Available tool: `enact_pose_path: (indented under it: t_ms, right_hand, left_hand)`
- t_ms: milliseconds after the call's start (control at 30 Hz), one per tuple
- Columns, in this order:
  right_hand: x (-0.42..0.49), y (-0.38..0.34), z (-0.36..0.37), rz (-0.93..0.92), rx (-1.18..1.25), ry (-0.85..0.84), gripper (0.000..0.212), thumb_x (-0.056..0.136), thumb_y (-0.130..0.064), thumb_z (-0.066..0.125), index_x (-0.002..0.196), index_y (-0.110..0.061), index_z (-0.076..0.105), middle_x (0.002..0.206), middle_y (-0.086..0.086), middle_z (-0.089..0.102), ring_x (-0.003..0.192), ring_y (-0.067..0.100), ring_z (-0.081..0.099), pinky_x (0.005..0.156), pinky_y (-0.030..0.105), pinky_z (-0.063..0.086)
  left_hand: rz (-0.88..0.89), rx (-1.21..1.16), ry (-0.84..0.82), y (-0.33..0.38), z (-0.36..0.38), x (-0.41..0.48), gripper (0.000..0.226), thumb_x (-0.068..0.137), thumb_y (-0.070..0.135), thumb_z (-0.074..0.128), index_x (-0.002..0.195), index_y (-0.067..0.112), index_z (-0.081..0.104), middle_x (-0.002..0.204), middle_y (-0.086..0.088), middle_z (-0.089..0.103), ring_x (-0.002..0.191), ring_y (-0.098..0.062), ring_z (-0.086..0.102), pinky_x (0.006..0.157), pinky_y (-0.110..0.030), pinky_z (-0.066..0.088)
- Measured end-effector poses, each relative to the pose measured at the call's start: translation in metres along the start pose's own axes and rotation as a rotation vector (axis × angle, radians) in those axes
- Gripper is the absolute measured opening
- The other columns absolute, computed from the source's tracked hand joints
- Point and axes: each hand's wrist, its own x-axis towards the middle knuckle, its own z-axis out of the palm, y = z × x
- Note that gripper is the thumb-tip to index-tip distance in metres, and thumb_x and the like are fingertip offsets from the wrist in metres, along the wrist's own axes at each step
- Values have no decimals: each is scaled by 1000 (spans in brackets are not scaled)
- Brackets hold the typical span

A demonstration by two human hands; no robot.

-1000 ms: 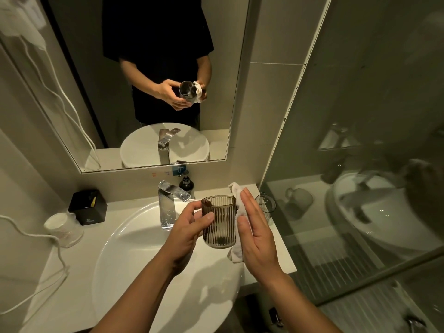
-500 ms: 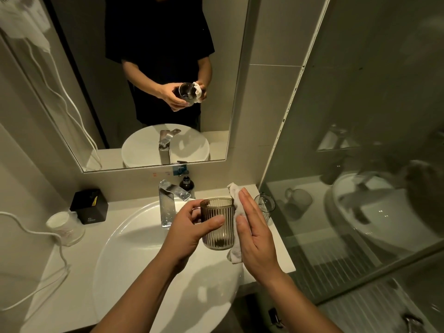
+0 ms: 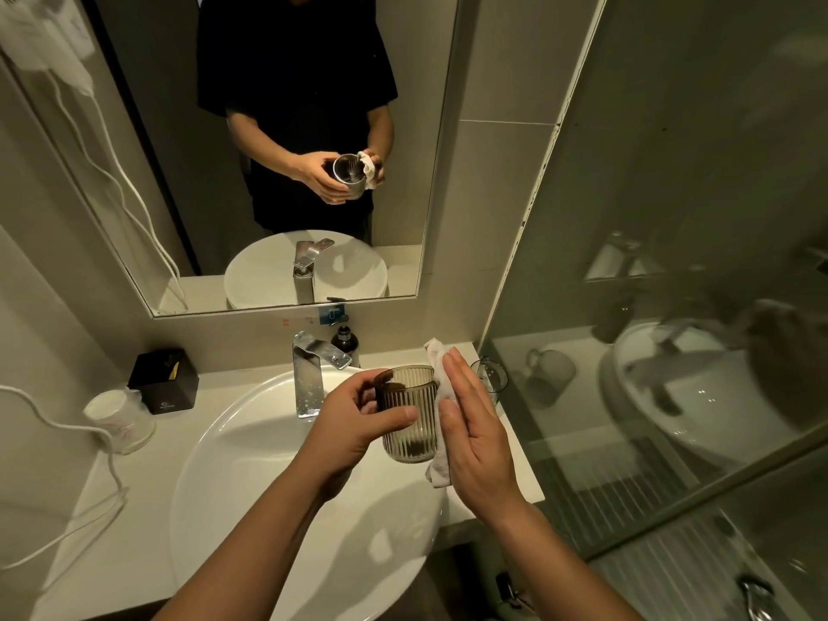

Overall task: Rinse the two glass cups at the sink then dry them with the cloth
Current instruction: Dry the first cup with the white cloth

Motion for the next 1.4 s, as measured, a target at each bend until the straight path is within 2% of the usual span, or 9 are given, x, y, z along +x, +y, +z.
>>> enact_pose_path:
  t_ms: [267,500,633,800,900,1000,1133,1267,1400]
  right_hand:
    - [-1,-1,0,13,2,-14,49,109,-14,44,155,-31,39,164,-17,35,153,-1,28,120,14,25]
    - [0,4,-8,120,95,-10,45,106,-26,45,149,-39,46,156,-21,46,147,-1,40,122,29,36]
    - [7,14,-14,341,350,-22,38,102,-31,52,139,-37,62,140,-7,65,131,19,62,108,52,52]
    - [17,25,-22,647,617,-46,31,106,-10,50,131,-14,68,132,12,71,125,32,66,104,47,55]
    - [16,32,-20,801,730,-46,28,105,-10,51,125,-7,71,129,20,71,116,34,70,105,52,51]
    - [12,32,-19,952,866,-34,31,103,-22,55,124,-7,72,126,22,71,108,36,67,105,54,47]
    - [3,28,-11,1150,1066,27,36,94,-24,62,119,1,71,109,23,72,92,35,68,73,42,62]
    - [-5,23,0,1153,1183,64,34,94,-17,61,113,6,76,117,30,71,91,44,75,101,46,52]
    - [-13,33,2,1192,1170,57,39,93,-18,61,122,5,72,126,31,68,111,45,68,113,49,43]
  left_hand:
    - [24,46,55,-2,13,1,77,54,29,97,123,27,64,115,6,74,110,-11,69,93,-33,57]
    - [-30,36,-14,-2,4,3,68,58,14,96,121,15,71,111,-5,78,110,-23,72,87,-31,60]
    - [-28,124,-89,4,1,2,45,71,-2,87,110,16,74,107,-7,79,104,-19,73,81,-26,60]
    - [33,204,-121,7,0,5,53,65,5,93,110,25,73,108,1,79,102,-12,72,83,-22,58]
    - [64,245,-94,8,1,8,57,63,9,96,110,31,72,107,8,79,103,-6,72,83,-18,55]
    - [88,277,-69,5,0,12,64,64,14,96,120,29,70,113,5,77,111,-10,69,95,-33,57]
    - [157,358,-22,0,3,13,78,66,15,97,136,19,63,122,3,72,118,-11,66,99,-35,58]
    - [231,423,9,-1,6,18,80,67,14,96,139,17,60,120,7,69,111,5,62,86,-8,52]
    - [233,462,16,-10,7,25,79,68,15,96,138,18,59,122,4,68,114,0,62,85,-6,50]
